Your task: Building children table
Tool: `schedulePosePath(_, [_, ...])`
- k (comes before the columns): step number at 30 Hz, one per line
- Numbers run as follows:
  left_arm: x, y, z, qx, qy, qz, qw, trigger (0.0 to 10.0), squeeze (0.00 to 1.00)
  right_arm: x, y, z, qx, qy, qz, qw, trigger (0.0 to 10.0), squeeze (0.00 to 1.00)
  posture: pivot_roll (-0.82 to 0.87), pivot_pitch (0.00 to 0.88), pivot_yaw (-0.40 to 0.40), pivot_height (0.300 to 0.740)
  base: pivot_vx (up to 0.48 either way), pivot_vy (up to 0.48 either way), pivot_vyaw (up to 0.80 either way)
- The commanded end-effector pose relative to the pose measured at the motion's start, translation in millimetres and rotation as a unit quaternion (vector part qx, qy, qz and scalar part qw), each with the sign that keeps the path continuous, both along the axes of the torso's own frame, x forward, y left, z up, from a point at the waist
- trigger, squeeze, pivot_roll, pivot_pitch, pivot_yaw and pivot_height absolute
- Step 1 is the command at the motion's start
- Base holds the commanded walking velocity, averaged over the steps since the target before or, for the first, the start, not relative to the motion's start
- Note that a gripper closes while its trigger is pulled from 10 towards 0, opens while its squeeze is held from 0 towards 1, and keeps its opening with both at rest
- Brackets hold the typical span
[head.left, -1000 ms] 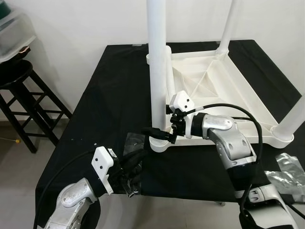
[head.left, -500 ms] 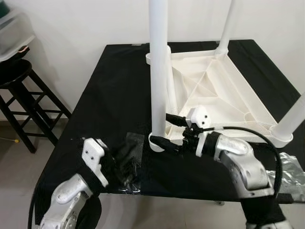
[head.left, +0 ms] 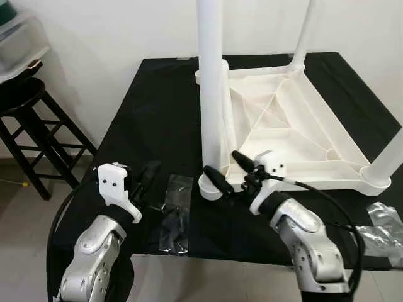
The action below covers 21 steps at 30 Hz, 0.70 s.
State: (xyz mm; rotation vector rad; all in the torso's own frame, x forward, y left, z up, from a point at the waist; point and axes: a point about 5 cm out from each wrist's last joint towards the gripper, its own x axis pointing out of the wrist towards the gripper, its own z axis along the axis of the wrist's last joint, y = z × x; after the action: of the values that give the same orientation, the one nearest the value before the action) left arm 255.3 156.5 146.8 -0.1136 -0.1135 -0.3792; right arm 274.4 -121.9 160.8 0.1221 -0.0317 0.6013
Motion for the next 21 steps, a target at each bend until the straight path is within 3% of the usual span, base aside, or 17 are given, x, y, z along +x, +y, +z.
schedulePosePath(1, [-2.6,-0.8,-4.1,0.013,0.012,0.004,1.000,10.0,0.00,-3.2,-0.2,-0.4,0.002,0.005,-0.004,1.000,10.0,0.00,-0.03,0.088,0.041,0.740,0.000,0.000,0.00])
schedulePosePath(14, [-0.4,-8.9,-4.7,0.020,0.023,-0.004,1.000,10.0,0.00,-6.7,1.5,0.3,0.015,0.015,-0.010,1.000,10.0,0.00,-0.04,0.092,0.040,0.740,0.000,-0.457,0.00])
schedulePosePath(21, [-0.3,-11.6,-6.2,0.013,0.027,-0.015,0.999,10.0,0.00,-8.3,3.6,0.1,0.027,0.025,0.017,0.999,10.0,0.00,-0.04,0.089,0.040,0.740,0.000,-0.465,0.00])
